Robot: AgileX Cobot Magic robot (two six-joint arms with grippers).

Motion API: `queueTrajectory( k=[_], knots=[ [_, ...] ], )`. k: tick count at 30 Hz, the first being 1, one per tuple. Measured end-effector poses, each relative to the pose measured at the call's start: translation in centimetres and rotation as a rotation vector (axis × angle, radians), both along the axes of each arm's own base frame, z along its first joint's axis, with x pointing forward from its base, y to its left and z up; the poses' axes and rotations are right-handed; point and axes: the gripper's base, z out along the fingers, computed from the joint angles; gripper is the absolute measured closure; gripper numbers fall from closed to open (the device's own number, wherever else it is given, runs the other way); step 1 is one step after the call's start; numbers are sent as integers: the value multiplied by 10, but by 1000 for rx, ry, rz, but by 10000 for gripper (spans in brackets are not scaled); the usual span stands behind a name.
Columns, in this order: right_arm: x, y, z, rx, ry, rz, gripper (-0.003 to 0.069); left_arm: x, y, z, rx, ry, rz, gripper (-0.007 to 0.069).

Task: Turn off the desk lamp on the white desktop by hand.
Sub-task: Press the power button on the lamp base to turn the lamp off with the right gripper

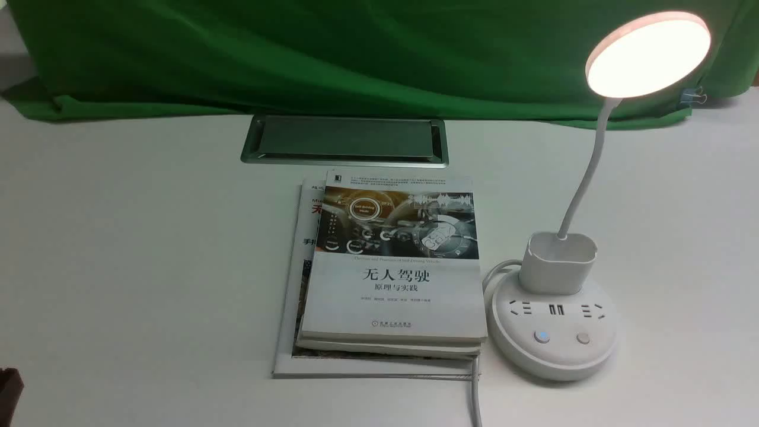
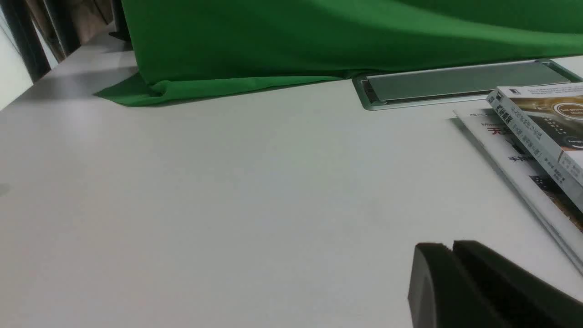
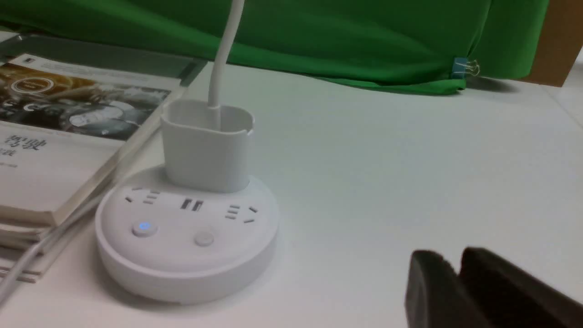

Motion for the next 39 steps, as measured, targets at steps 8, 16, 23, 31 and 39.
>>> queueTrajectory(
  k=[8,16,23,31,39],
  knots=[
    [0,0,0,0,0,0,519,0,0,0,0,0,0,605],
    [0,0,0,-1,0,0,519,0,0,0,0,0,0,605],
    [0,0,2,-38,-28,4,519,0,0,0,0,0,0,605],
    [1,1,7,195,-60,-18,519,0,0,0,0,0,0,605],
    [1,-2,24,668,-203,-48,519,0,0,0,0,0,0,605]
  ],
)
